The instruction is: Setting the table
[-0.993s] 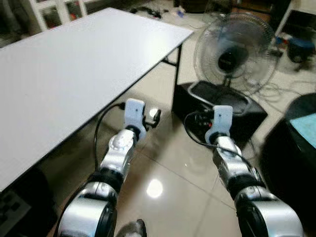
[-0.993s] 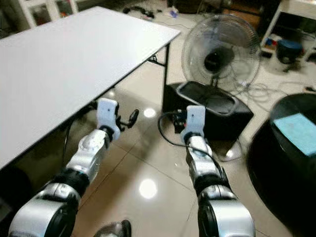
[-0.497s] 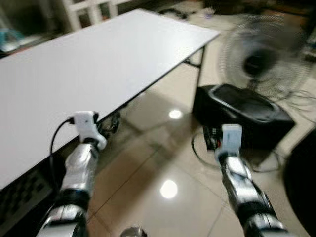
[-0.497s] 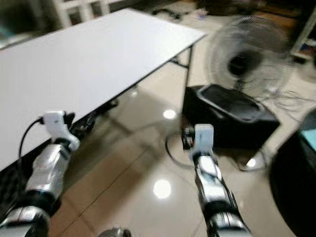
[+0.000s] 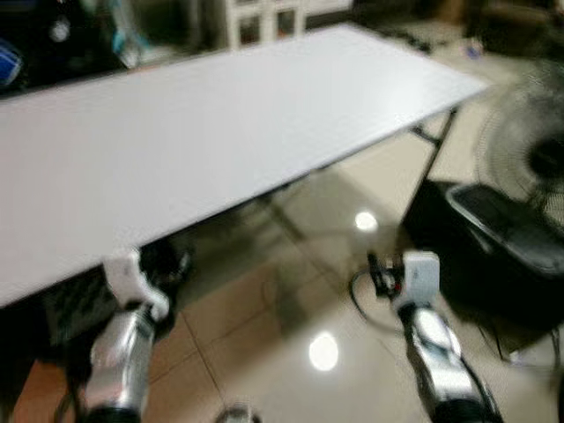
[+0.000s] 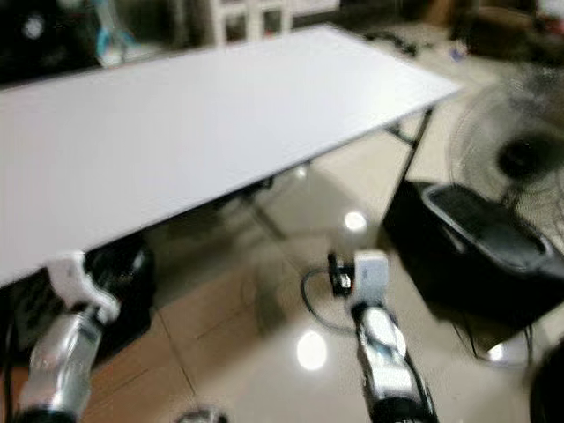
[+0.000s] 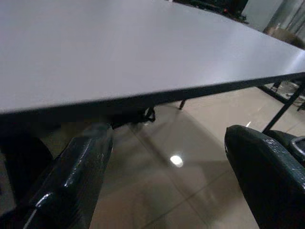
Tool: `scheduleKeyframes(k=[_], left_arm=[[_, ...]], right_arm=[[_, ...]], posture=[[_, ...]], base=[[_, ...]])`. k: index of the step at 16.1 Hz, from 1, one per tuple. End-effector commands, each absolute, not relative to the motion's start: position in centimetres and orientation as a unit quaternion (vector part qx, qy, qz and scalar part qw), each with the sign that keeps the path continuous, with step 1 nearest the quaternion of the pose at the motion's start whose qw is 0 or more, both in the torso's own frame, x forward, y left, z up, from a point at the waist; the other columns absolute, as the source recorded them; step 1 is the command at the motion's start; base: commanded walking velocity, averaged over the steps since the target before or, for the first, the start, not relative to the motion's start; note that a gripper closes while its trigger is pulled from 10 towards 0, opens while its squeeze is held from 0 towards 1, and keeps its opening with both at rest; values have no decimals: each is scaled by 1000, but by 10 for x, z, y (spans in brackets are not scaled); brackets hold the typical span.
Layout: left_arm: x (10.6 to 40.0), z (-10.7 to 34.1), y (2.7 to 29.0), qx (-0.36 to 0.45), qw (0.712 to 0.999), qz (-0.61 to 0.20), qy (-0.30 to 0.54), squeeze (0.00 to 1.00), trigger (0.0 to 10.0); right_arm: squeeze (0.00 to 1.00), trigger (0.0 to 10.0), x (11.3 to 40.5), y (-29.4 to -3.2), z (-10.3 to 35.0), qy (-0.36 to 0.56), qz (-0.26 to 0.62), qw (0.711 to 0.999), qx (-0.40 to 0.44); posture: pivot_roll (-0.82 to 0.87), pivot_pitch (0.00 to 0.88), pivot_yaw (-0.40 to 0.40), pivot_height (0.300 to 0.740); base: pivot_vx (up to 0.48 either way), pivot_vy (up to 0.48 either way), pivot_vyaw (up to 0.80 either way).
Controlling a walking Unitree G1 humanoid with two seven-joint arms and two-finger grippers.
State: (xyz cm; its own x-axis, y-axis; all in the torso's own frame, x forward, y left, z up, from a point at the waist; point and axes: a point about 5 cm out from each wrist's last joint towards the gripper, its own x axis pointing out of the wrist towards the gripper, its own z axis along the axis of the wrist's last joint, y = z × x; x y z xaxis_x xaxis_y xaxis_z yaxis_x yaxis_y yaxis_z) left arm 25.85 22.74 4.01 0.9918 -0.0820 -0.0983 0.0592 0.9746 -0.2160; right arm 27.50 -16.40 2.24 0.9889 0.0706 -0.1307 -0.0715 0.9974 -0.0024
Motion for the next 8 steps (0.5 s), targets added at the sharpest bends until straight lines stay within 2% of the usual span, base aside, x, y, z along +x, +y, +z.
scheduleKeyframes(k=[1,4,6,8], left_arm=[[257,43,224,-94,993,-58,51,0,10000],[242,44,217,-80,986,-129,68,0,10000],[243,43,220,-88,987,-114,67,0,10000],[245,45,215,-82,986,-130,63,0,10000]], right_arm=[[0,10000,276,-164,23,66,40,997,-8],[0,10000,268,-160,21,71,85,994,-6],[0,10000,268,-162,20,77,85,993,-5],[0,10000,267,-151,20,77,128,989,-13]], posture=[[11,0,9,740],[19,0,9,740],[18,0,9,740],[21,0,7,740]], base=[[0,0,663],[0,0,663],[0,0,663],[0,0,663]])
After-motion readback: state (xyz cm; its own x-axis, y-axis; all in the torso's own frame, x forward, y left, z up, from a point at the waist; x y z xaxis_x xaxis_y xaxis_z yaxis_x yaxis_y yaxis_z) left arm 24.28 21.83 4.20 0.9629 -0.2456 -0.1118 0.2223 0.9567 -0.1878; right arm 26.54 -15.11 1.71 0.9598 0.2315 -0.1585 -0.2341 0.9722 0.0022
